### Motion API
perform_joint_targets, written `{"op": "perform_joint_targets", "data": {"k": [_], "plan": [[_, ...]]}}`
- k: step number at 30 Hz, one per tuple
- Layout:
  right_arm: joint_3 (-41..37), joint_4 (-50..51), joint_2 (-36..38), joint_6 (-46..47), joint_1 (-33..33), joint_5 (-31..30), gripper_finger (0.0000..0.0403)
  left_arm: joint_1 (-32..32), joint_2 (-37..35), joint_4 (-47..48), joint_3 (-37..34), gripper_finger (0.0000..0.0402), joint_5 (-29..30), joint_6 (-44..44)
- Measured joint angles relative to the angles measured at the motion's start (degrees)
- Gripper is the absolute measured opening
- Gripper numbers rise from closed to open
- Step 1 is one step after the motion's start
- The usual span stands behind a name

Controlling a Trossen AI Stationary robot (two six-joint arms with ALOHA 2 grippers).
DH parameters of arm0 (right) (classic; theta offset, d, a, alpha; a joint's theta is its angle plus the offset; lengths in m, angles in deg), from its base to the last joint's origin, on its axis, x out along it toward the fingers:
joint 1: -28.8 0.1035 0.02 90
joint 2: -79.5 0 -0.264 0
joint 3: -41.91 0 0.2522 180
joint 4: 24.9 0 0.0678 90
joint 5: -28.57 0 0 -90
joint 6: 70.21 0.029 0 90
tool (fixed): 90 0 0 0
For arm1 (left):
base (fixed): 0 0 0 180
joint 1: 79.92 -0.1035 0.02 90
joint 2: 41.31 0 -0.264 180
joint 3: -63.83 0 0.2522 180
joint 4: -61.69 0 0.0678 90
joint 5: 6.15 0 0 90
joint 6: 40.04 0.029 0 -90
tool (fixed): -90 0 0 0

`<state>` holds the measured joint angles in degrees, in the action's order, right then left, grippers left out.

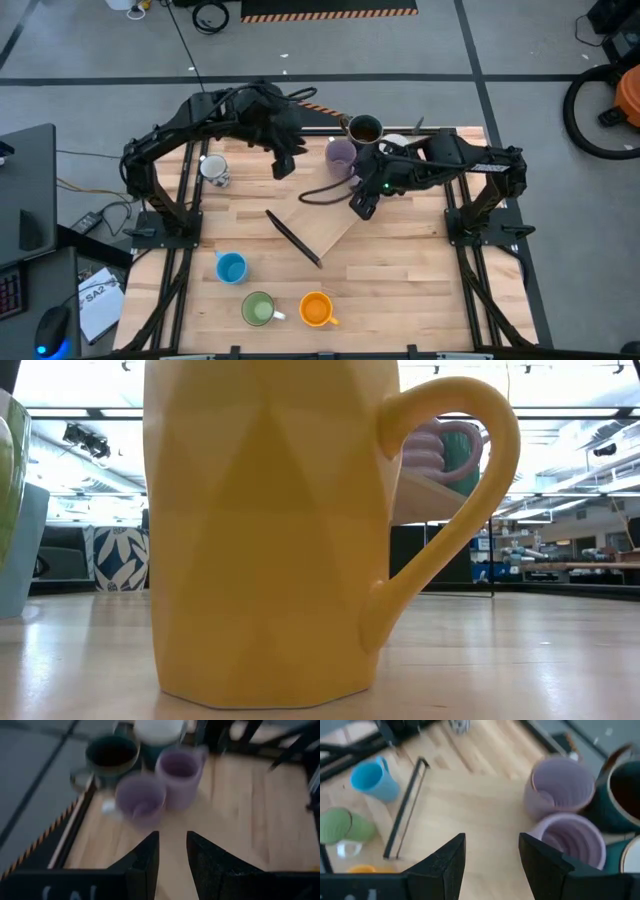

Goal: Place coffee mugs
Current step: Put the white blue patterned mug on the shelf

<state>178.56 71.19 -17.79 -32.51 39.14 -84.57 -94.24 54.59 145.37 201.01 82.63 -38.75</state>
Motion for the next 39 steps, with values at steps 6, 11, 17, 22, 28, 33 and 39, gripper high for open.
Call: {"op": "perform_joint_targets", "data": {"k": [6, 11, 17, 22, 28, 33, 39], "plan": [[-0.9, -6.2, 0.0, -3.7, 3.3, -10.1, 0.019, -2.1, 0.0, 11.4, 0.0, 0.0105, -0.4, 0.0], [-2.6, -12.6, 0.0, -10.7, 4.4, -14.8, 0.019, -3.3, 0.0, 17.6, 0.0, 0.0105, -0.1, -0.6], [-3.2, -18.8, -0.1, -19.3, 4.1, -16.0, 0.019, -3.4, -0.4, 20.1, -0.9, 0.0105, 4.0, 0.5], [-3.2, -21.4, -0.1, -23.8, 3.8, -14.1, 0.019, -5.0, -2.7, 20.1, -6.3, 0.0105, 4.0, -1.0], [-3.2, -19.9, -0.1, -28.4, 3.9, -10.2, 0.019, -6.6, -7.5, 20.0, -21.1, 0.0105, 3.9, -5.1], [-3.2, -19.8, -0.1, -30.2, 4.0, -5.4, 0.019, -7.5, -12.8, 16.1, -36.9, 0.0105, 4.9, -10.9], [-3.2, -20.3, -0.1, -30.5, 4.0, 0.0, 0.019, -9.7, -16.7, 10.0, -51.8, 0.0105, 5.6, -17.6]]}}
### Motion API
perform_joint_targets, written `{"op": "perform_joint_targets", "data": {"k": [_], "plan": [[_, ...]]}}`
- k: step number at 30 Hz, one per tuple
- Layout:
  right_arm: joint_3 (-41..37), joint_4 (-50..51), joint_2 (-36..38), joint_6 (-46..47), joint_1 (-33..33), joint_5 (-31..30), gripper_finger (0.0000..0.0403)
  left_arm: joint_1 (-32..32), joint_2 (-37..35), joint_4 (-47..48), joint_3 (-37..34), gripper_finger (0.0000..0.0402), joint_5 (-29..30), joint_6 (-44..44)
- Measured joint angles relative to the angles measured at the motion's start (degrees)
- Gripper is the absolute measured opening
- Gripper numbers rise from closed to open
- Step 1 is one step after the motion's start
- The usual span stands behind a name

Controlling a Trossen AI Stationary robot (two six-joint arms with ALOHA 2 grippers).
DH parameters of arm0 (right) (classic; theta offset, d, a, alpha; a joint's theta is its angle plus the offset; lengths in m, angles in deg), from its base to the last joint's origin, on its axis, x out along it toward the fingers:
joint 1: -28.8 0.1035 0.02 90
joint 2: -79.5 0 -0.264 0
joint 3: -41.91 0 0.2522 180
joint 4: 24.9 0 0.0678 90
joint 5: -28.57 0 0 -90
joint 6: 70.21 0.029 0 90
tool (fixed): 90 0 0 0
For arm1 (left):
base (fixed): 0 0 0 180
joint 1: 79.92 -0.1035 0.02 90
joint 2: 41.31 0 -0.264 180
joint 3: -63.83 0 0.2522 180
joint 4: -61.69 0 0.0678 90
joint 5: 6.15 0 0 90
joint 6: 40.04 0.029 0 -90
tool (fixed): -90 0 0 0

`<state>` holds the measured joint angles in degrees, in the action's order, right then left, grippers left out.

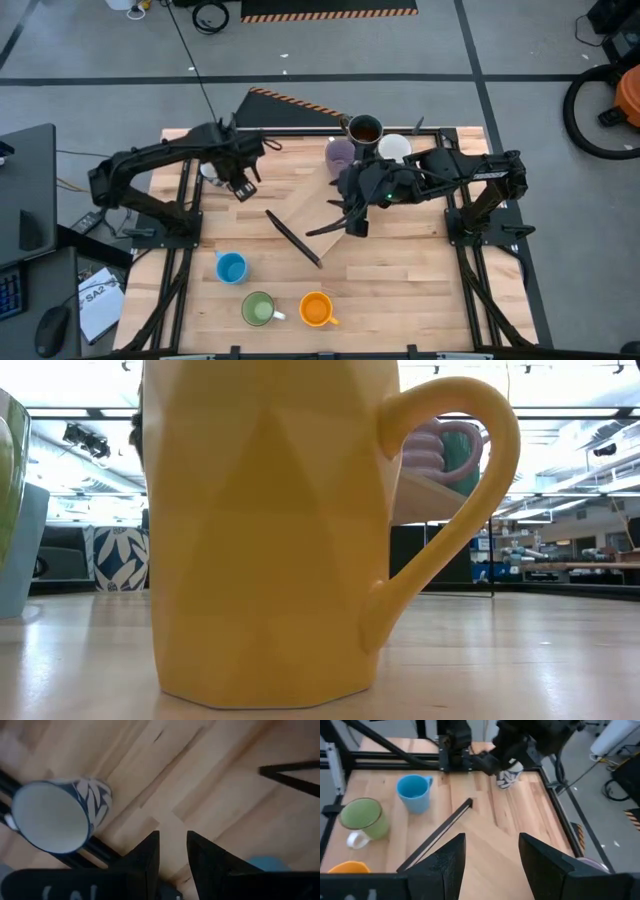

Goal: Place coffee mugs
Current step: Put the white blue patterned mug on the shelf

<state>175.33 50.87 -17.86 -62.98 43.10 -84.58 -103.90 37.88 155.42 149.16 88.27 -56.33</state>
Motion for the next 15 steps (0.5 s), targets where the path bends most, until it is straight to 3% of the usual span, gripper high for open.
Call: {"op": "perform_joint_targets", "data": {"k": [7, 15], "plan": [[0.0, 0.1, 0.0, -1.0, 0.7, 4.4, 0.019, -4.7, -0.3, -5.9, -8.1, 0.0105, 0.5, -5.7], [0.0, 0.2, 0.0, 1.4, 2.2, 4.2, 0.019, -11.3, -0.3, -5.2, -8.6, 0.0105, 7.4, -6.1]]}}
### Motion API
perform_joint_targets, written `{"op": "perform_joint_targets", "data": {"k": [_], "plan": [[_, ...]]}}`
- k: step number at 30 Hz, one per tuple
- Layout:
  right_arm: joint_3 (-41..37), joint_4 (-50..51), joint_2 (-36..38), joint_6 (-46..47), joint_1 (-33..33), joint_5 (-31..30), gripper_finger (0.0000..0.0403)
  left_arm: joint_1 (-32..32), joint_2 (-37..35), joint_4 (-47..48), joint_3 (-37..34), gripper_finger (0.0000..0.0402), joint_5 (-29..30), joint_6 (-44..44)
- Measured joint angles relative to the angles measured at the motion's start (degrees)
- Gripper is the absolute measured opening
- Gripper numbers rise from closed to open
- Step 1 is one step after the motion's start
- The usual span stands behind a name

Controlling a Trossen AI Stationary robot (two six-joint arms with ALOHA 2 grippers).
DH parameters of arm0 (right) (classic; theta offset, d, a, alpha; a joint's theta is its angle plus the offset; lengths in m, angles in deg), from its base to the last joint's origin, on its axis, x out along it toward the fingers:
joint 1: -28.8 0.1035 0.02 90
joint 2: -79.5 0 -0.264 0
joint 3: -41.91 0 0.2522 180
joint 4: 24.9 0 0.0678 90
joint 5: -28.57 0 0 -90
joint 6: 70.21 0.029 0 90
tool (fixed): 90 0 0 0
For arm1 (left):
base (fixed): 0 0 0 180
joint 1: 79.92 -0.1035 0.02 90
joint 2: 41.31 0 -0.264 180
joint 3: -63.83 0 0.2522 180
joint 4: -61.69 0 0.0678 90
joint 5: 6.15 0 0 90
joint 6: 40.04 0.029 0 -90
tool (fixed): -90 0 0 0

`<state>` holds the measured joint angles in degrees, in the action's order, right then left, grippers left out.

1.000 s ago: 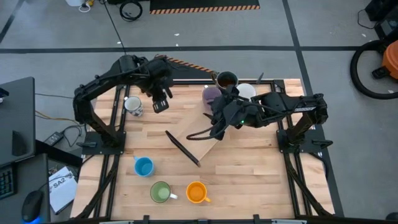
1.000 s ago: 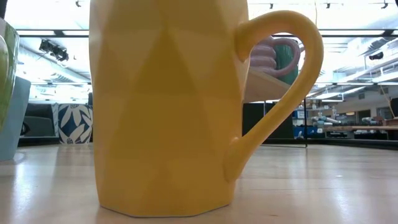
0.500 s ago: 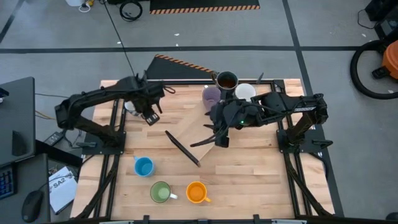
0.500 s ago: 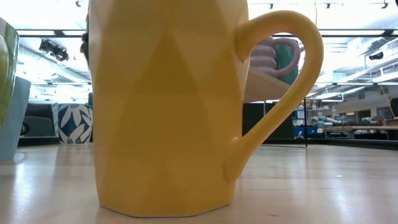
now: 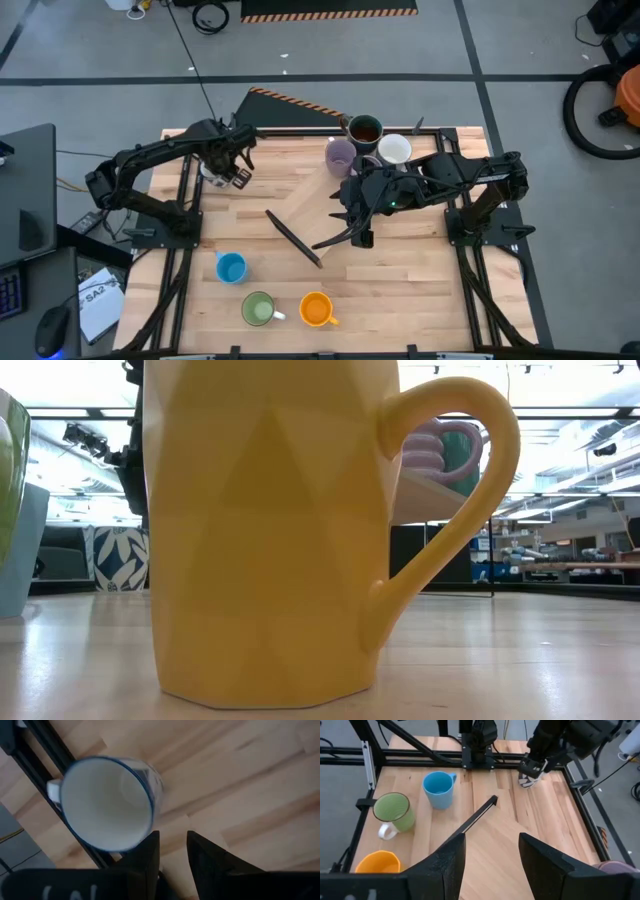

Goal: Place coffee mugs
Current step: Put the white blue patterned mug on the shelf

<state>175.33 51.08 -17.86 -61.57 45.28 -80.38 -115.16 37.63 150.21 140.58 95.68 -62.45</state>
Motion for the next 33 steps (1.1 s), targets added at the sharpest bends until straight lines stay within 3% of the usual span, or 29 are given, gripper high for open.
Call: {"op": "perform_joint_targets", "data": {"k": [10, 19, 30, 33], "plan": [[0.0, -0.7, 0.0, 3.6, 3.2, -3.0, 0.019, -7.5, 0.0, -4.3, -3.8, 0.0105, -2.9, 3.8], [0.0, -1.8, 0.0, 6.1, 4.1, -7.1, 0.019, -8.2, 0.0, -10.3, -10.7, 0.0102, -2.9, 5.1], [0.0, -5.7, 0.0, 6.3, 2.6, -8.6, 0.0189, -7.9, 0.1, -12.5, -13.6, 0.0028, -3.2, 8.5], [0.0, -5.7, 0.0, 6.2, 1.9, -8.6, 0.0189, -7.9, 0.1, -12.5, -13.6, 0.0028, -3.2, 9.4]]}}
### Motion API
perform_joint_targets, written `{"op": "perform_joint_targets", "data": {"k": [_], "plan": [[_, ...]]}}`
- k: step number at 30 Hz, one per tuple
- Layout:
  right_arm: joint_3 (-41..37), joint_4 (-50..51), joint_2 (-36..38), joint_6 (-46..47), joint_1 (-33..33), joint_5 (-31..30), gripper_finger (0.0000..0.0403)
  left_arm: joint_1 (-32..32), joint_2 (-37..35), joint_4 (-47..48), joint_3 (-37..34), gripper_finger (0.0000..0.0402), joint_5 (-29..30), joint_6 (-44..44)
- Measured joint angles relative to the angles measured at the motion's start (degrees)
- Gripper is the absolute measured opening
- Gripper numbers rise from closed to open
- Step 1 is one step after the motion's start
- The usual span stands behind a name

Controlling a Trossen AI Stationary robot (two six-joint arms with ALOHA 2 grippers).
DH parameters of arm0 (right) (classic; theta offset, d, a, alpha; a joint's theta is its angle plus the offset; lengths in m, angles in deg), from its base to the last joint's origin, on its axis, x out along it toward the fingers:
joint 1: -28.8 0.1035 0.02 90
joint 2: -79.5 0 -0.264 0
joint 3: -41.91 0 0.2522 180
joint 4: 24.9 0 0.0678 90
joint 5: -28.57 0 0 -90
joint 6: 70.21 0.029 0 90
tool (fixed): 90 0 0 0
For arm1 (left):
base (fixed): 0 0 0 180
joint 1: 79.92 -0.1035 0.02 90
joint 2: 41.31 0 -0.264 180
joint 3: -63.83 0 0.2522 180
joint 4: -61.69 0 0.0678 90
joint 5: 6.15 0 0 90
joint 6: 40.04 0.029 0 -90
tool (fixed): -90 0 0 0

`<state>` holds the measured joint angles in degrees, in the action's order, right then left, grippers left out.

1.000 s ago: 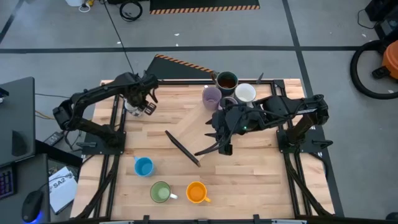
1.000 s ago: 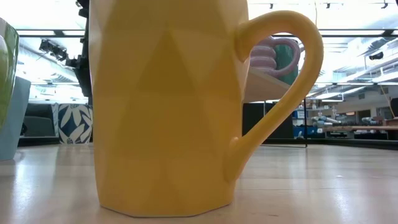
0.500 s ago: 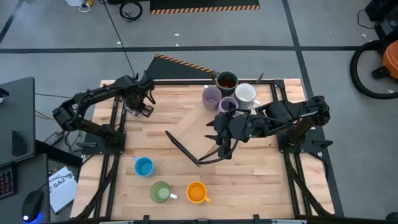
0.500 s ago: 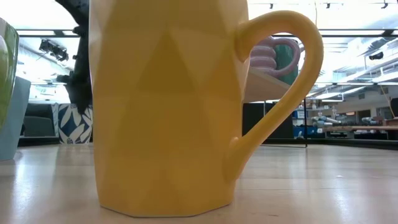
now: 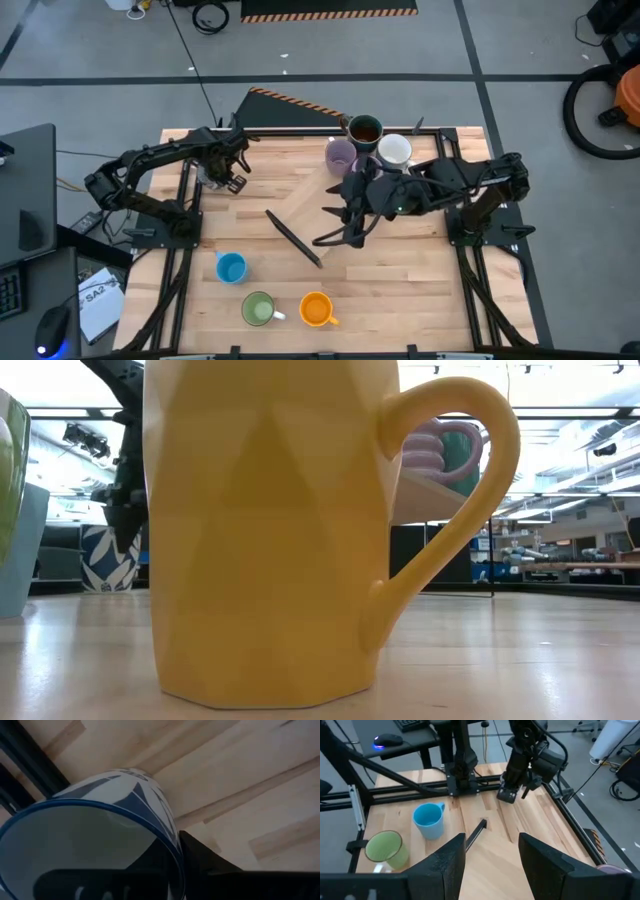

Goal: Place coffee mugs
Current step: Put the white blue patterned mug on the shelf

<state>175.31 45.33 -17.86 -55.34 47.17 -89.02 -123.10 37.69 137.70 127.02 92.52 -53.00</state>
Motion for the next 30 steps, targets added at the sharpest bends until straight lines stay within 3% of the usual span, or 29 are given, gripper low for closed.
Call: {"op": "perform_joint_targets", "data": {"k": [4, 10, 23, 30], "plan": [[0.0, 0.2, 0.0, 0.0, -1.0, 0.1, 0.0189, 0.0, 0.0, 0.4, 0.0, 0.0028, -0.9, 0.5], [0.0, 3.5, 0.0, 0.0, -3.2, 3.7, 0.0189, 1.1, 0.0, 2.2, 3.0, 0.0028, -7.1, -0.6], [0.0, 13.6, 0.2, -1.6, -6.9, 9.0, 0.0189, 12.2, 0.7, 10.2, 27.6, 0.0028, -7.1, -1.4], [0.0, 14.6, 1.3, -3.3, -7.3, 9.7, 0.0189, 20.3, 7.5, 13.7, 40.3, 0.0028, -7.6, -4.2]]}}
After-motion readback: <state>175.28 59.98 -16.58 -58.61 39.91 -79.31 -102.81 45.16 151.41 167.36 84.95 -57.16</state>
